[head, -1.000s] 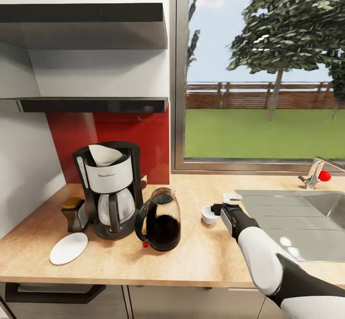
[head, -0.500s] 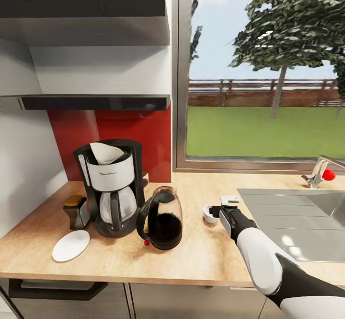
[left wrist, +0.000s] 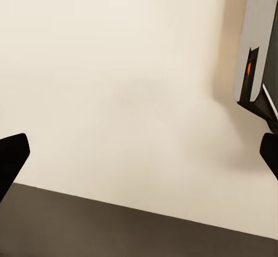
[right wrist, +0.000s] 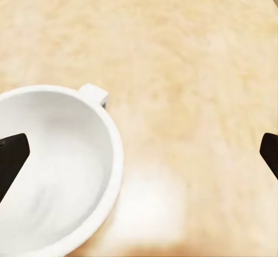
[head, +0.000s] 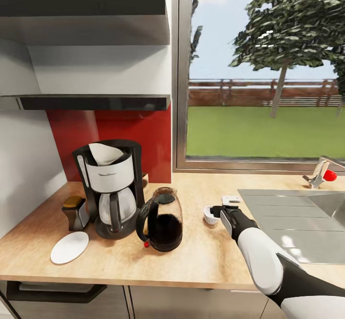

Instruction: Set up a coffee station on the kitchen countertop: keep the coffee maker on the countertop, move the bottle of coffee from the kitchen shelf to the counter next to the coffee maker, place a paper coffee filter on top of the coffee maker, put the saucer next to the coffee maker with the coffee cup on the saucer, and place the electric kettle next to the coffee maker.

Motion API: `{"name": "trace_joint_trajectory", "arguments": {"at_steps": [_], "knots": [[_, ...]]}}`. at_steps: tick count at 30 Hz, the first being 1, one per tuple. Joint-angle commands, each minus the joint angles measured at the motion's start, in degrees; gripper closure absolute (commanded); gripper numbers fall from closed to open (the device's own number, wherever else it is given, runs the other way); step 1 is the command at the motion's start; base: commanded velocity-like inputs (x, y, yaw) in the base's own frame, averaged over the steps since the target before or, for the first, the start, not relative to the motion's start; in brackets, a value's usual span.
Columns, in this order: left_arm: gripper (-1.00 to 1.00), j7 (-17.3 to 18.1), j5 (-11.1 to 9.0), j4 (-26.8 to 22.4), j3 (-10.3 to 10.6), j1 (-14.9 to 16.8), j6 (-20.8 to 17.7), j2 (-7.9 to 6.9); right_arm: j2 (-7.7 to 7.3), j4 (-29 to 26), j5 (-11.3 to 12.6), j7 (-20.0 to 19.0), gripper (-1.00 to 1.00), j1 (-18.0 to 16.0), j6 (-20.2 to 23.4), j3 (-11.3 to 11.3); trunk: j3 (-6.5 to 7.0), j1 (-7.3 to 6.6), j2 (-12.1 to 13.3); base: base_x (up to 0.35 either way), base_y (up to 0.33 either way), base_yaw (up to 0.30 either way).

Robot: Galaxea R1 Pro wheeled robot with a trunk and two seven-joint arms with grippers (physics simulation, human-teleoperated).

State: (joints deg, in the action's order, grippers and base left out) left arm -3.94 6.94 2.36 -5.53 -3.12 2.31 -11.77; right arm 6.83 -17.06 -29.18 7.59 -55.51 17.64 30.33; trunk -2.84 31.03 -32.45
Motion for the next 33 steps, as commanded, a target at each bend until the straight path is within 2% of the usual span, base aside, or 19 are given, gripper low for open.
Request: {"name": "trace_joint_trajectory", "arguments": {"at_steps": [1,33], "knots": [[-1.00,-0.2,0.6,0.1,-0.5,0.0,0.2,-0.01,0.04,-0.1,-0.3,0.1,-1.00,0.0,0.3,0.2,-0.10,0.02,-0.1,0.002,0.000,0.000],[-1.00,-0.2,0.6,0.1,-0.5,-0.1,0.2,-0.01,0.03,1.1,-0.3,0.0,-1.00,0.7,0.3,0.2,-0.10,0.02,-0.1,0.025,0.000,0.000]]}}
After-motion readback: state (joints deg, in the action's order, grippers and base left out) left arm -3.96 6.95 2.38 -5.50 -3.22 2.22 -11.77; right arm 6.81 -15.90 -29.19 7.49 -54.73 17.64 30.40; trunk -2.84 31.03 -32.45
